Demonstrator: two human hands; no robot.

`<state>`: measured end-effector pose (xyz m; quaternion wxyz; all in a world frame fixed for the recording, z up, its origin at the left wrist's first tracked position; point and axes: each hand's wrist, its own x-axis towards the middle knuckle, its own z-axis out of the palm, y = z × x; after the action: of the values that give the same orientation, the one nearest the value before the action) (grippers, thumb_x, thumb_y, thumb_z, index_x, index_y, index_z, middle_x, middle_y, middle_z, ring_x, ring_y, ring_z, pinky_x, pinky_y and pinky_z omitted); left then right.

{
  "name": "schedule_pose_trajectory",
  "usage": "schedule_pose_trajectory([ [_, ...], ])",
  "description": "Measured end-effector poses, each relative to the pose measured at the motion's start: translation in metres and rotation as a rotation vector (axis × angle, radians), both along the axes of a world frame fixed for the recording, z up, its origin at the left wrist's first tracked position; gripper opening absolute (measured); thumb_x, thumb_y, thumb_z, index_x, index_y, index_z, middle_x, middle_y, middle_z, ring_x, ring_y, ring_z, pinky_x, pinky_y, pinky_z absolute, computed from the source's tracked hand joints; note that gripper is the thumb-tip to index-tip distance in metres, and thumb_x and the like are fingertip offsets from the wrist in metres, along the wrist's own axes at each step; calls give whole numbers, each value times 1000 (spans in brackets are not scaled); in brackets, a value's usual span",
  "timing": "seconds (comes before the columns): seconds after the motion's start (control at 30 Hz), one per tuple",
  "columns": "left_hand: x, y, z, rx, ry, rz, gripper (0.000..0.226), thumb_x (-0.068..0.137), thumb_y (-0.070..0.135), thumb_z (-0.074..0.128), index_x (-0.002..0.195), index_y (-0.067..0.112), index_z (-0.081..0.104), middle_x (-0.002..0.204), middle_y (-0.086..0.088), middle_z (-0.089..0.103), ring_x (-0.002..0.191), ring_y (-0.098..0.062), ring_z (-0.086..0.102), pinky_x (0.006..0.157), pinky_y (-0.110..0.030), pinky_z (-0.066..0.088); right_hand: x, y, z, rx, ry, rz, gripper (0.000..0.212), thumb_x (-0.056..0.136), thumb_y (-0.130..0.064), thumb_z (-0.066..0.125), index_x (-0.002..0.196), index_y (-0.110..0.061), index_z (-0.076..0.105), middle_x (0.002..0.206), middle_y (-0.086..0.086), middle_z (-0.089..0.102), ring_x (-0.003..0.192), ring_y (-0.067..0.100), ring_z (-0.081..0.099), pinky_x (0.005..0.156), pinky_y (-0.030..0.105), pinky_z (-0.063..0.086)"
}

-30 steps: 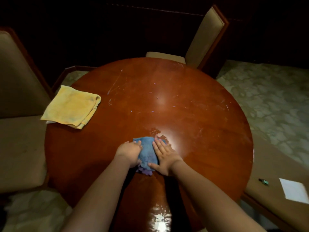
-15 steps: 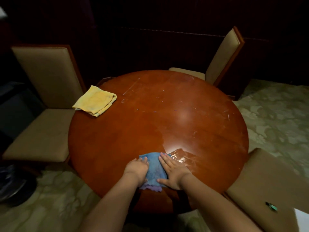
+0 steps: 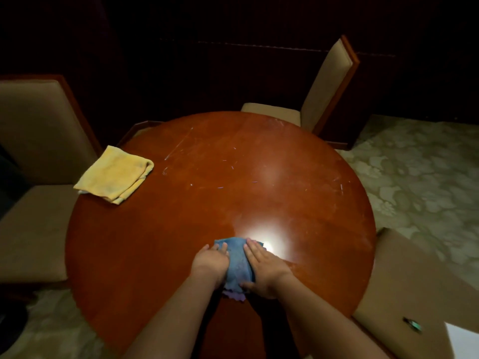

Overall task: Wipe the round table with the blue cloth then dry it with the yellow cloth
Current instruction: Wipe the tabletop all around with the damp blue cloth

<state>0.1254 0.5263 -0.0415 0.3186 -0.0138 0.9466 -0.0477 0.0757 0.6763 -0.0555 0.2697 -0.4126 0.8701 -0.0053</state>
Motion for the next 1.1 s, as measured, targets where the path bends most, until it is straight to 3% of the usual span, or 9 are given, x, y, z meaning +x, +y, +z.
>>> schedule_pose_trajectory([
  [0.2, -57, -28, -3, 25, 47, -50, 68, 95, 33, 52, 151, 12, 18, 161, -3, 3, 146, -18, 11, 117, -39, 13, -51, -33, -8, 6, 18, -89, 97, 88, -58, 47, 151, -7, -7, 158, 8, -15, 146, 18, -12, 117, 29, -3],
  [0.3, -79, -40, -4, 27, 75, -67, 68, 94, 35, 54, 150, 14, 20, 160, -2, 5, 146, -18, 12, 117, -40, 15, -66, -44, -14, 4, 54, -104, 112, 67, -78, 14, 151, -7, -8, 158, 8, -15, 145, 18, -13, 117, 30, -5],
  [0.37, -86, -44, -4, 35, 79, -69, 71, 94, 37, 55, 151, 15, 19, 161, -2, 4, 146, -18, 11, 117, -40, 14, -74, -46, -19, -16, 65, -110, 119, 54, -76, 0, 150, -7, -8, 158, 7, -16, 145, 19, -14, 118, 31, -6],
  [0.53, -71, -35, 2, 30, 80, -37, 69, 96, 34, 51, 152, 13, 15, 161, -3, 3, 146, -18, 11, 116, -37, 15, -63, -41, -14, 12, 65, -113, 95, 90, -63, 35, 150, -6, -10, 157, 10, -17, 145, 21, -15, 117, 31, -6],
  [0.63, -44, -23, 3, 41, 69, -38, 71, 95, 36, 53, 152, 13, 16, 160, -3, 4, 146, -19, 11, 116, -38, 15, -38, -25, -6, 18, 36, -72, 112, 66, -76, 13, 150, -5, -9, 156, 10, -18, 145, 22, -14, 117, 31, -5],
  [0.7, -24, -14, 5, 54, 65, -33, 73, 95, 36, 53, 152, 12, 14, 161, -3, 3, 146, -19, 10, 116, -38, 14, -25, -10, -3, 8, 22, -43, 122, 49, -73, 3, 150, -6, -8, 157, 10, -17, 145, 21, -13, 116, 30, -5],
  [0.83, 8, 8, 9, 67, 42, -27, 73, 95, 36, 51, 152, 12, 13, 161, -4, 2, 147, -19, 8, 116, -38, 12, -4, 15, 2, 10, 20, -3, 115, 58, -72, 11, 150, -6, -9, 157, 11, -18, 145, 21, -13, 115, 28, -6],
  [0.97, 27, 31, 13, 42, 22, -66, 72, 96, 37, 48, 152, 13, 12, 161, -3, 1, 147, -18, 8, 117, -37, 12, 18, 42, -1, -9, 9, -13, 121, 50, -74, 2, 150, -8, -10, 157, 7, -18, 145, 19, -14, 114, 28, -9],
  [1.1, 34, 57, 18, 16, -5, -125, 73, 95, 39, 47, 153, 12, 10, 161, -3, 0, 147, -19, 8, 117, -37, 9, 35, 73, -4, -20, 16, -49, 115, 55, -73, 4, 150, -9, -11, 156, 5, -20, 145, 18, -16, 112, 26, -11],
])
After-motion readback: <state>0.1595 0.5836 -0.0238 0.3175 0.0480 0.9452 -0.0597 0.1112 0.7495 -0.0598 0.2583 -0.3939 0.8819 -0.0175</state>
